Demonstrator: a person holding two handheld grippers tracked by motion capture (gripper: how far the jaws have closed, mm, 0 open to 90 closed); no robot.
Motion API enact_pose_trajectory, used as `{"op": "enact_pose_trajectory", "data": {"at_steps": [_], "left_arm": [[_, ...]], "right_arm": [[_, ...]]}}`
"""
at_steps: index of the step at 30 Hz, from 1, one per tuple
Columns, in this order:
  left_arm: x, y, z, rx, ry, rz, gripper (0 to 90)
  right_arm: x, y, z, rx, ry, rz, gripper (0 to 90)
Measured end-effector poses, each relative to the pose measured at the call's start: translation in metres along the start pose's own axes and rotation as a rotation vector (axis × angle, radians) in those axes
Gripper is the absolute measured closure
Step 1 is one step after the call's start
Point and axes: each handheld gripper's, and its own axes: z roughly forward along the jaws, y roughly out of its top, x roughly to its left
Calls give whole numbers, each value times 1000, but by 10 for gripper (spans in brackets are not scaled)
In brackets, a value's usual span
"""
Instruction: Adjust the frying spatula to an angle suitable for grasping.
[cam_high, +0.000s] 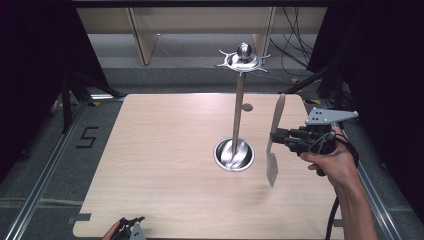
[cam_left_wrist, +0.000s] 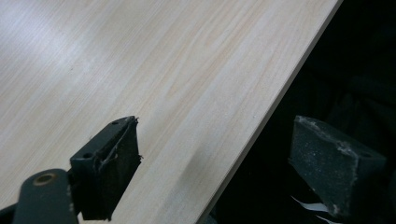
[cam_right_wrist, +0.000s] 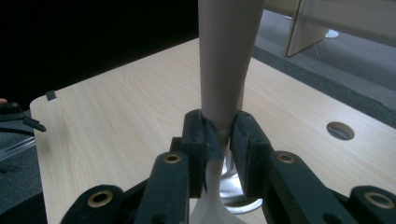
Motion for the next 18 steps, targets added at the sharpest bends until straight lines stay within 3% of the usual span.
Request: {"op": "enact_pose_trajectory", "data": {"at_steps": [5,6,9,10,16,18], "left_arm": [[0,0,0,1,0,0,152],[0,0,0,2,1,0,152],[0,0,0,2,-1,1,152],[0,0,0,3,20,5,152],[0,0,-1,2,12,5,152],[-1,0,0,4,24,8,152]], "right_arm": [[-2,13,-2,0,-17,-3,766],[-4,18,0,-24,-31,-7,766],[-5,24,-1,-8,-24,-16,766],[-5,28,0,-9,-30,-11,766],[-7,39,1,-5,-35,-24,766],[-8,40,4,-27,-46,-31,766]]}}
